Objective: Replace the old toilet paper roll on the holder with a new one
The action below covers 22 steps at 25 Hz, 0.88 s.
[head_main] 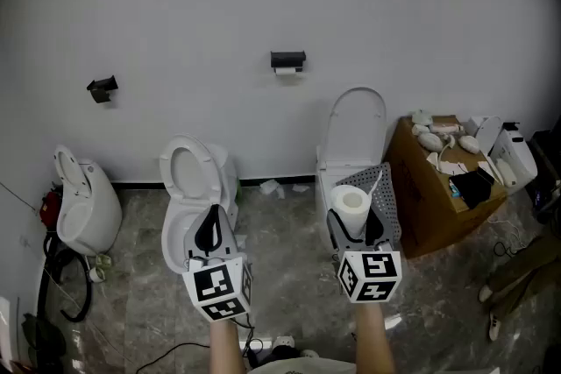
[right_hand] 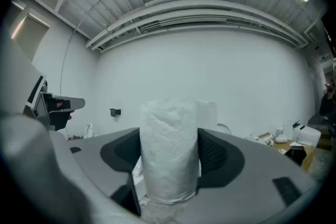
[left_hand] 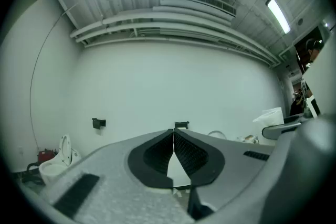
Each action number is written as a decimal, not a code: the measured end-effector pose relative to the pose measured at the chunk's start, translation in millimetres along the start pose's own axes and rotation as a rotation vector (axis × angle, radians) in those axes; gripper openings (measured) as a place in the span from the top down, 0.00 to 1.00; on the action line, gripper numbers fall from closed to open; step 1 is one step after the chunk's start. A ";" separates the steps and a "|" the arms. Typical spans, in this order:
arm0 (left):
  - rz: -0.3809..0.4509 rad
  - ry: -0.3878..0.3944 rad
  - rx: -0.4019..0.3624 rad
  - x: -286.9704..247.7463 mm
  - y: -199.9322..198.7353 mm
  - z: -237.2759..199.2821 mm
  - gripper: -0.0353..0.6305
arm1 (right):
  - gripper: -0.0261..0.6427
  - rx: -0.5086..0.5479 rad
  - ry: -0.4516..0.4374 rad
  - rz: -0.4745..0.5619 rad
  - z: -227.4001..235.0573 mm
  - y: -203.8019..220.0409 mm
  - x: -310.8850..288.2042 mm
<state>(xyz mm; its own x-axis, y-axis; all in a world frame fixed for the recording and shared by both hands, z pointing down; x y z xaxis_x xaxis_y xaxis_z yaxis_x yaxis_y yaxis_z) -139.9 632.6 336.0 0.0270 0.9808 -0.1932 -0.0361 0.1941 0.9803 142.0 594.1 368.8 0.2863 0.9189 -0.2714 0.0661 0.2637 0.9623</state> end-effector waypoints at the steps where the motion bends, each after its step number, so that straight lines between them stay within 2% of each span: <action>1: -0.001 -0.001 0.000 -1.1 0.1 -0.8 0.93 | 0.51 0.000 -0.001 -0.001 -0.5 0.1 -1.2; 17: -0.011 -0.010 0.014 -22.5 3.9 -18.9 0.93 | 0.51 -0.003 -0.006 0.002 -9.1 0.0 -24.3; 22: 0.018 -0.025 0.023 -31.2 2.3 -30.3 0.92 | 0.51 -0.013 -0.001 -0.002 -17.5 0.3 -36.5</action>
<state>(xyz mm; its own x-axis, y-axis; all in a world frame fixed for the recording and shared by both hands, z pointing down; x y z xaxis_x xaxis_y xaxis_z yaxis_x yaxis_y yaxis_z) -171.1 603.0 343.0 0.0513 0.9832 -0.1751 -0.0136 0.1761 0.9843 114.8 565.8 378.8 0.2873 0.9179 -0.2737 0.0540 0.2697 0.9614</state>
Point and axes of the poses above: the fingertips, and each gripper's own axes: x backward along the fingers, z to its right, y out of its underside, the point moved 9 cm from there along x, backward along the fingers, and after that the axes turned 12 degrees about -z, right-handed, at the moved point
